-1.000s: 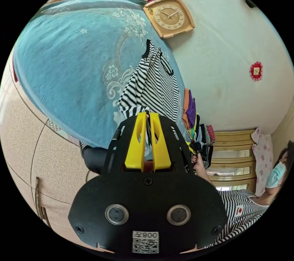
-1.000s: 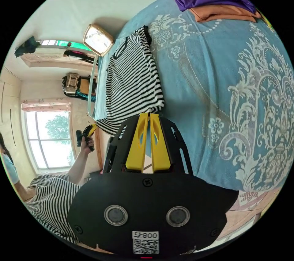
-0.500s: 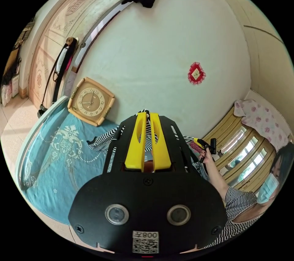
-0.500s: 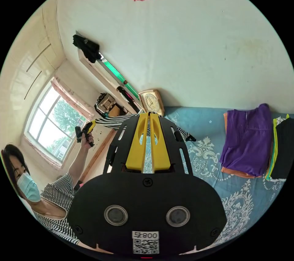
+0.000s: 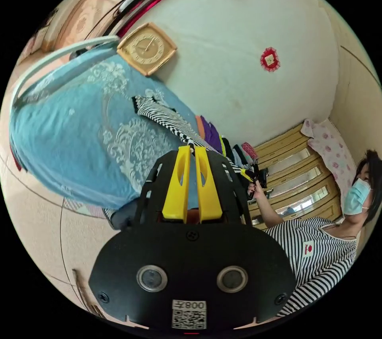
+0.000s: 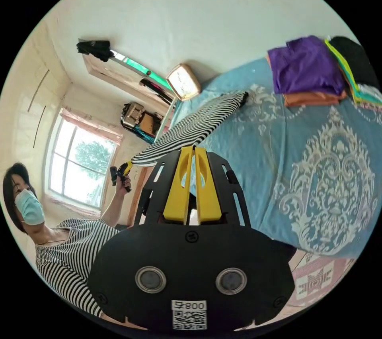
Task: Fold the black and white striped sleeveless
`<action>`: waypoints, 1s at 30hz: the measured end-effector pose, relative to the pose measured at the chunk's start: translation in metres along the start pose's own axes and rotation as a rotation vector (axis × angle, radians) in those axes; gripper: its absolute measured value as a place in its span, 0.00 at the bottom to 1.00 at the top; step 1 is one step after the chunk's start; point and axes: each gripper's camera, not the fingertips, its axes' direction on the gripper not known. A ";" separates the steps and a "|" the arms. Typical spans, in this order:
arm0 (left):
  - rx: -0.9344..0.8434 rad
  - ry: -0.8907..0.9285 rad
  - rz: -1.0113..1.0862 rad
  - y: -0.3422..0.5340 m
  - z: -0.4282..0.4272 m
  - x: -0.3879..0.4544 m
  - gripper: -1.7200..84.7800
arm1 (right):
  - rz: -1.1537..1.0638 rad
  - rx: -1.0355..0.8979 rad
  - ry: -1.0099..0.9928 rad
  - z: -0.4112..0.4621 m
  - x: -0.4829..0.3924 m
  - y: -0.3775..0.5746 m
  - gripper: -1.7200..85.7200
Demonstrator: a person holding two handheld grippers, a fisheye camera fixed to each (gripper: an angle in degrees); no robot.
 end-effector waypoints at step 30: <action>-0.070 -0.028 -0.235 -0.037 0.047 -0.125 0.05 | 0.160 -0.410 0.198 0.092 0.133 0.032 0.03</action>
